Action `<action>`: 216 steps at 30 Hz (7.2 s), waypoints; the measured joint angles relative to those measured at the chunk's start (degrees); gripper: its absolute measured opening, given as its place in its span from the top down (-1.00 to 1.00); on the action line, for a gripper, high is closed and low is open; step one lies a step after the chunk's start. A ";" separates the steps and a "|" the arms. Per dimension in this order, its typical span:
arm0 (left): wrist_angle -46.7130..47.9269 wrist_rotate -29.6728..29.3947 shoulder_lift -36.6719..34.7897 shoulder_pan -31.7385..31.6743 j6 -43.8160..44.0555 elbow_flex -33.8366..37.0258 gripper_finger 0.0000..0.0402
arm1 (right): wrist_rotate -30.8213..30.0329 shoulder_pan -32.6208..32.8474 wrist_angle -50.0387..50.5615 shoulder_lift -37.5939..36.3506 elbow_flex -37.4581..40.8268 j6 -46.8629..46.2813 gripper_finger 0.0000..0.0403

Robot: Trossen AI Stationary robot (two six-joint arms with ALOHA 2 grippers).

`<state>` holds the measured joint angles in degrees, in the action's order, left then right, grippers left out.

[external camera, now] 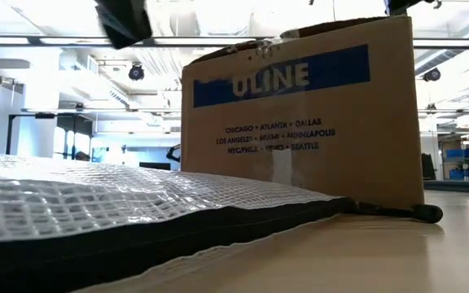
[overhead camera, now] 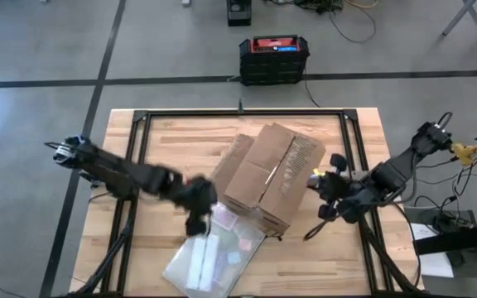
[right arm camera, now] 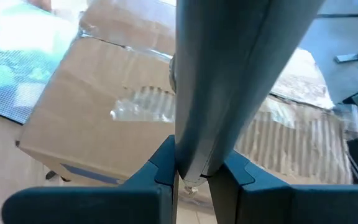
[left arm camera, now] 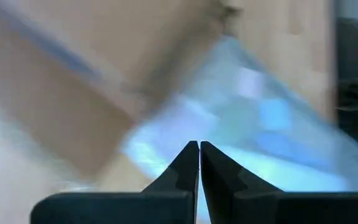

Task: Unpack boxes
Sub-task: Break down cardboard box until it is fully flat

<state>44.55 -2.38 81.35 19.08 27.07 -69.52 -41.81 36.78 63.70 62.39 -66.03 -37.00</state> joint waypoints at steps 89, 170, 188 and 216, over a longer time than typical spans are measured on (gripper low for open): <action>22.40 -20.24 4.81 4.93 26.66 17.16 1.00 | 43.54 -17.12 -24.55 12.92 -6.74 7.23 0.81; -32.62 -18.37 -5.54 -32.64 -21.16 13.60 1.00 | 44.23 -31.29 -16.42 27.53 -16.95 24.69 0.81; -30.98 18.42 4.90 -34.80 -32.11 13.66 1.00 | 43.26 -3.59 -3.68 19.21 -19.65 -2.65 0.81; -19.79 14.59 1.05 -24.11 -29.75 13.95 1.00 | 13.88 -7.03 15.32 16.58 -10.77 -6.59 0.81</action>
<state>24.76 12.21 82.41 -5.03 -2.69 -55.57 -27.93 29.74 79.02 78.98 -76.80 -43.59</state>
